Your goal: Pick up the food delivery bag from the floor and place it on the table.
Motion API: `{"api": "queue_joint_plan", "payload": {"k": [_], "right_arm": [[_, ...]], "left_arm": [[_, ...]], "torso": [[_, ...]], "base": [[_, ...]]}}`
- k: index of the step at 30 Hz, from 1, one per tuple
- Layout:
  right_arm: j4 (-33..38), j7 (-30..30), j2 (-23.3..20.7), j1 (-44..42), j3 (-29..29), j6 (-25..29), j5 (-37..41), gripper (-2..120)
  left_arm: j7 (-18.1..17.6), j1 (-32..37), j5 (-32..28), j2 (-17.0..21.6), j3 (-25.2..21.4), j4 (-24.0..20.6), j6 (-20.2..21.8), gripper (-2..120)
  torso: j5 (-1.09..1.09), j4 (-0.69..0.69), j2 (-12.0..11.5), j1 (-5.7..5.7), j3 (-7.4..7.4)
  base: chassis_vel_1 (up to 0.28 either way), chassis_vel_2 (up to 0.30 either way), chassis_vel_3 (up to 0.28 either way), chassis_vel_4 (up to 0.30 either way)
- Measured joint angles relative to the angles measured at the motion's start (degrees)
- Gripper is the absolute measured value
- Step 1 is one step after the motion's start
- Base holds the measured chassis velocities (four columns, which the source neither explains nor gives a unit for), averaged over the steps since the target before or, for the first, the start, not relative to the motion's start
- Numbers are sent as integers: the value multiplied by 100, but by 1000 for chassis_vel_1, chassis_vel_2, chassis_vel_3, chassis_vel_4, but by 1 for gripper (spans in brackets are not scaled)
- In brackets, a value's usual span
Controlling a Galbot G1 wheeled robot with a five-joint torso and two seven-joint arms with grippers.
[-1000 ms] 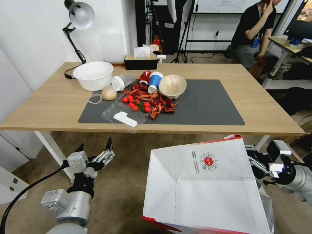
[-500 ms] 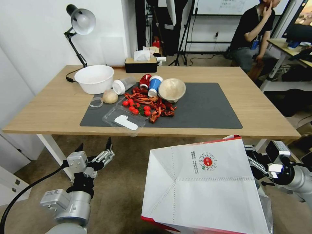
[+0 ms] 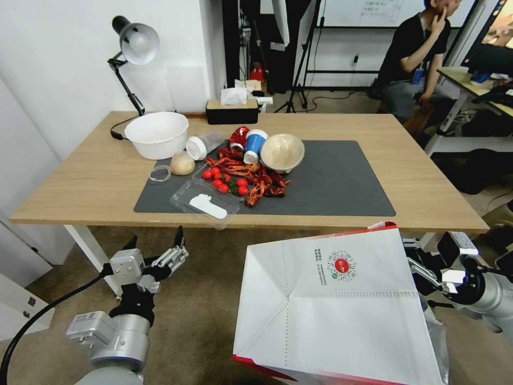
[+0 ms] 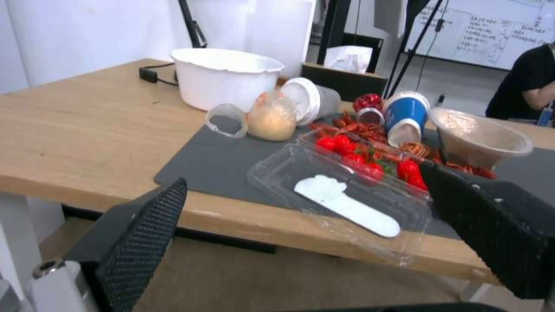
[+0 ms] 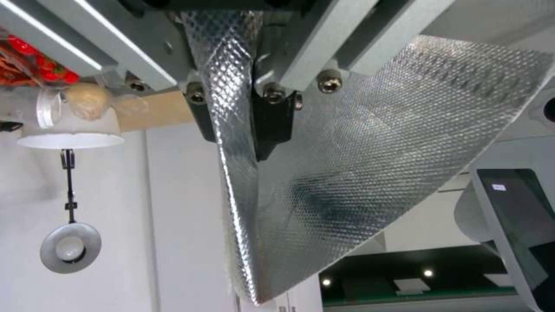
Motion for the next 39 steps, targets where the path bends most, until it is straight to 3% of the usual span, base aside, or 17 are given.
{"api": "queue_joint_plan", "payload": {"k": [10, 39], "right_arm": [[-3, 3, -1, -13, 8, 0, 9, 0], [15, 49, -45, -55, 151, 7, 155, 0]], "left_arm": [[85, 34, 49, -2, 0, 12, -101, 100], [85, 18, 1, 25, 19, 23, -168, 100]], "torso": [[0, 0, 278, 120, 158], [0, 0, 246, 105, 142]], "base": [[0, 0, 0, 0], [0, 0, 0, 0]]}}
